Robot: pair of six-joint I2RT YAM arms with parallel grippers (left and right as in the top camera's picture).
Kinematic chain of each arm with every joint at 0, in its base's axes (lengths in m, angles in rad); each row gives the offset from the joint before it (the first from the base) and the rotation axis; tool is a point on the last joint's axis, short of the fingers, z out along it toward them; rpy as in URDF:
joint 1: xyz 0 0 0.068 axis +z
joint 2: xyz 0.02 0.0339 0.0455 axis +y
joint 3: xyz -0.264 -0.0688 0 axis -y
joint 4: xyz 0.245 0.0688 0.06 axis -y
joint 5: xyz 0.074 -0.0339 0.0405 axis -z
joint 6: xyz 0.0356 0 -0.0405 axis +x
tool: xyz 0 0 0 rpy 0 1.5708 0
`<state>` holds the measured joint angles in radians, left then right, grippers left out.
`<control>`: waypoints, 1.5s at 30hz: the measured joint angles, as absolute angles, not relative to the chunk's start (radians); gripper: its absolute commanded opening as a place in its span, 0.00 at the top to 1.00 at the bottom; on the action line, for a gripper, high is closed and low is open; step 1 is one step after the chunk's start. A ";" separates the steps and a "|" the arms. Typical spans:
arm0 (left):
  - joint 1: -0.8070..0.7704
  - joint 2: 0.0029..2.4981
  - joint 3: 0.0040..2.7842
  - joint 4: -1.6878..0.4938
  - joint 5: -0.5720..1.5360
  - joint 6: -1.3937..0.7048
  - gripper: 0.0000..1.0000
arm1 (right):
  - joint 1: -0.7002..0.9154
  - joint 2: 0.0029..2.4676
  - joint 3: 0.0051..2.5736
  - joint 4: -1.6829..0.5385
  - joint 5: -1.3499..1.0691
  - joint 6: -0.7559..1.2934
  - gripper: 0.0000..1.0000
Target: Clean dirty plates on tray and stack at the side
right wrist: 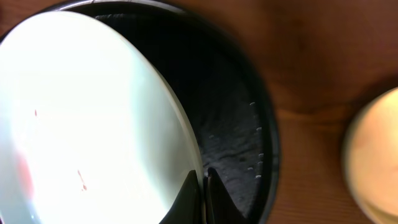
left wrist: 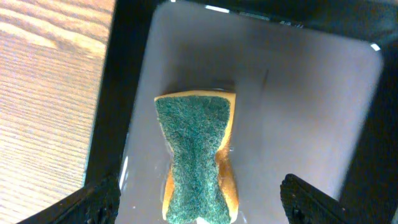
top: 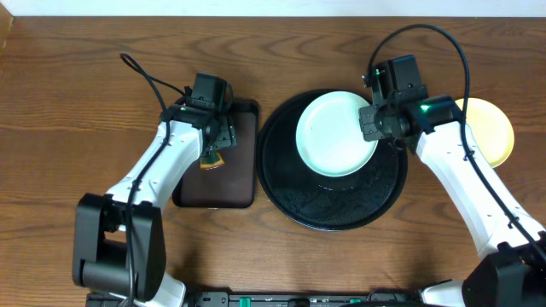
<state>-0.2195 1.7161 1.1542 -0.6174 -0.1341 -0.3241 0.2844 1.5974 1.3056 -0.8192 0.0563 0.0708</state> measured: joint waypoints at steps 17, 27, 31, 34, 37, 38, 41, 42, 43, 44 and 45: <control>-0.220 1.830 1.152 -0.563 0.030 -0.282 0.19 | 0.279 1.623 1.104 -0.675 -0.051 0.077 0.99; -0.202 1.814 1.152 -0.563 0.157 -0.205 0.21 | 0.279 1.623 1.104 -0.673 -0.053 0.077 0.99; -0.179 1.770 1.152 -0.563 0.116 -0.221 0.21 | 0.279 1.623 1.104 -0.673 -0.053 0.077 0.99; -0.174 1.759 1.152 -0.561 0.068 -0.246 0.21 | 0.279 1.623 1.104 -0.672 -0.053 0.077 0.99; -0.174 1.764 1.142 -0.537 0.048 -0.280 0.21 | 0.279 1.623 1.104 -0.672 -0.053 0.077 0.99; -0.175 1.768 1.134 -0.524 0.045 -0.291 0.21 | 0.279 1.623 1.104 -0.672 -0.053 0.076 0.99; -0.175 1.791 1.100 -0.471 0.038 -0.315 0.21 | 0.279 1.623 1.104 -0.672 -0.053 0.076 0.99; -0.175 1.802 1.089 -0.458 0.038 -0.319 0.22 | 0.279 1.623 1.104 -0.672 -0.053 0.077 0.99; -0.175 1.811 1.080 -0.452 0.037 -0.322 0.23 | 0.279 1.623 1.104 -0.672 -0.053 0.077 0.99; -0.175 1.820 1.070 -0.443 0.037 -0.325 0.25 | 0.279 1.623 1.104 -0.672 -0.053 0.077 0.99; -0.175 1.826 1.068 -0.436 0.037 -0.330 0.25 | 0.279 1.623 1.104 -0.672 -0.053 0.077 0.99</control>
